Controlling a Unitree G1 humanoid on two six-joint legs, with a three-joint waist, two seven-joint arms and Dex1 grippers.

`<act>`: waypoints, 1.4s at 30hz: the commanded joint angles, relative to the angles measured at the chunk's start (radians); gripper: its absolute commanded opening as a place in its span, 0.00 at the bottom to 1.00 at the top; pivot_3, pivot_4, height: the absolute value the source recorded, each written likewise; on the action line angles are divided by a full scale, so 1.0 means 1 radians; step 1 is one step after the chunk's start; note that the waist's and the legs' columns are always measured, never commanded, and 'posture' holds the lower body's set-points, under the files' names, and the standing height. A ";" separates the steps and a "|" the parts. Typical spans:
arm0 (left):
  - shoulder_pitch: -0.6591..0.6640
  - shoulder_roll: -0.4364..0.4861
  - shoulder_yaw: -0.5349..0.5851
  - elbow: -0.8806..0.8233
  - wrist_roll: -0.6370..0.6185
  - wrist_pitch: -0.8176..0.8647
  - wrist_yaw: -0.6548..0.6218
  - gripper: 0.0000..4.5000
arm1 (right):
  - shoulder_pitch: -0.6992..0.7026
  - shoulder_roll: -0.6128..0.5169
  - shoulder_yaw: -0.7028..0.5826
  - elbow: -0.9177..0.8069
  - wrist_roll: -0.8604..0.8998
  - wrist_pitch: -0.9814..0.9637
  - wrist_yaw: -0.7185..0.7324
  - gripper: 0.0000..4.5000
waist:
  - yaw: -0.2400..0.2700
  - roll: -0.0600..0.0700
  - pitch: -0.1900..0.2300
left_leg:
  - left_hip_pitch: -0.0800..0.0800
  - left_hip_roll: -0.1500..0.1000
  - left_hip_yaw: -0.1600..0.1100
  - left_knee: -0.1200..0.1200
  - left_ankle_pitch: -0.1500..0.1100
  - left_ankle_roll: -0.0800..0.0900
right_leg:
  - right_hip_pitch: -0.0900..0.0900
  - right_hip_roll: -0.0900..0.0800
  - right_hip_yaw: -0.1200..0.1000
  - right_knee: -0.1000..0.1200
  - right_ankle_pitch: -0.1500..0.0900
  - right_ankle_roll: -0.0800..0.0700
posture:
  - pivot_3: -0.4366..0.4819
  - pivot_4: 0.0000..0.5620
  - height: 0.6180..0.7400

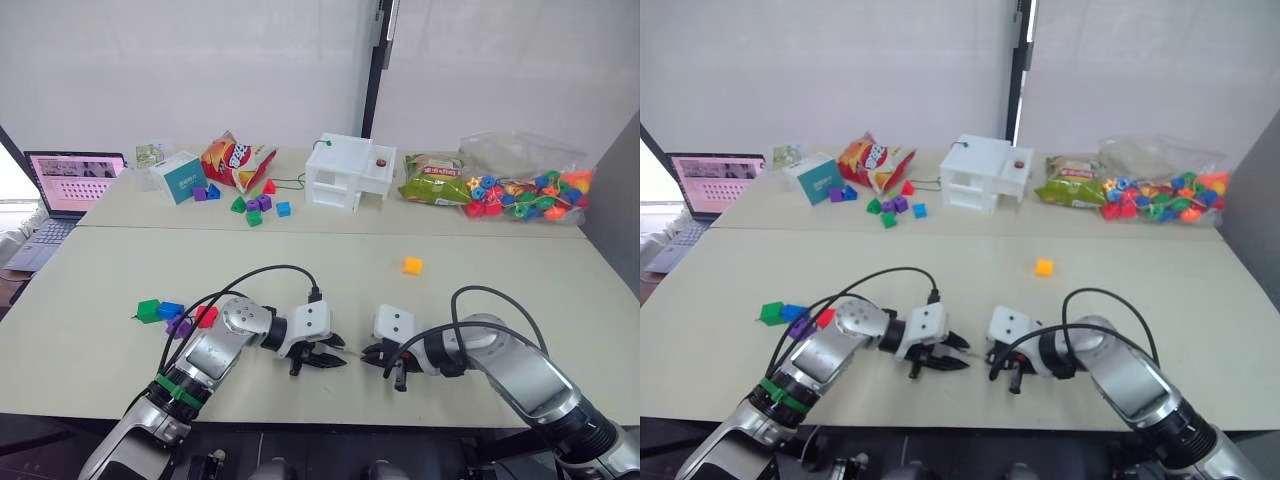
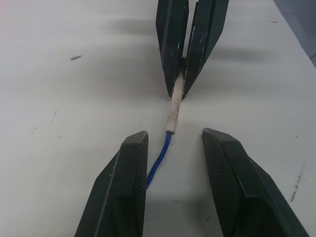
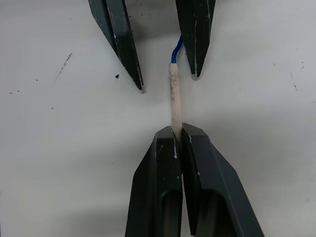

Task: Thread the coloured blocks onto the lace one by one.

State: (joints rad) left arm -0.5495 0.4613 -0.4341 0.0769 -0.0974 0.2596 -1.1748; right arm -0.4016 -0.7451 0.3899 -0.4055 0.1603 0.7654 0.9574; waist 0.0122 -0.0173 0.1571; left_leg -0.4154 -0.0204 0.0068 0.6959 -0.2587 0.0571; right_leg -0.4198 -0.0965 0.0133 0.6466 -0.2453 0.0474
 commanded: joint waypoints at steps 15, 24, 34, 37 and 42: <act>-0.012 -0.024 0.032 -0.027 -0.024 -0.001 -0.002 0.01 | 0.025 -0.025 0.018 -0.031 -0.015 -0.010 0.002 0.00 | 0.000 0.000 0.000 | 0.000 0.000 0.000 0.000 0.000 0.000 | 0.000 0.000 0.000 0.000 0.000 0.000 | 0.48 0.27 1.00; 0.010 0.022 0.054 -0.040 -0.015 0.003 -0.006 0.00 | 0.125 0.040 -0.244 -0.098 0.077 0.131 -0.159 0.60 | 0.002 0.000 0.000 | 0.000 0.000 0.000 0.000 0.000 0.000 | 0.000 0.000 0.000 0.000 0.000 0.000 | 0.48 0.27 1.00; 0.069 0.127 0.136 -0.102 -0.035 0.072 0.020 0.00 | 0.155 0.440 -0.443 -0.065 -0.082 0.185 -0.744 1.00 | -0.006 0.001 0.000 | 0.000 0.000 0.000 -0.002 0.001 -0.002 | -0.002 0.001 0.001 0.002 0.000 0.000 | 0.48 0.27 1.00; 0.071 0.135 0.140 -0.096 -0.032 0.070 0.028 0.00 | 0.055 0.607 -0.489 0.088 -0.130 0.078 -0.941 1.00 | -0.013 0.001 0.000 | 0.001 0.000 0.000 -0.002 0.002 -0.003 | -0.002 0.001 0.001 0.003 0.000 0.000 | 0.48 0.27 1.00; 0.068 0.137 0.144 -0.106 -0.034 0.082 0.035 0.00 | -0.073 0.690 -0.517 0.357 -0.163 -0.122 -1.066 1.00 | -0.012 0.002 0.000 | 0.000 -0.002 0.000 -0.003 0.003 -0.004 | -0.003 0.000 0.000 0.002 0.000 0.000 | 0.48 0.27 1.00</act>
State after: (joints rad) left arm -0.4712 0.5946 -0.3104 0.0053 -0.1205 0.3378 -1.1468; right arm -0.4560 -0.0563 -0.0980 -0.0849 0.0122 0.7189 -0.0741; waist 0.0006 -0.0156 0.1567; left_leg -0.4150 -0.0221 0.0066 0.6926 -0.2561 0.0527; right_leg -0.4226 -0.0969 0.0138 0.6487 -0.2450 0.0470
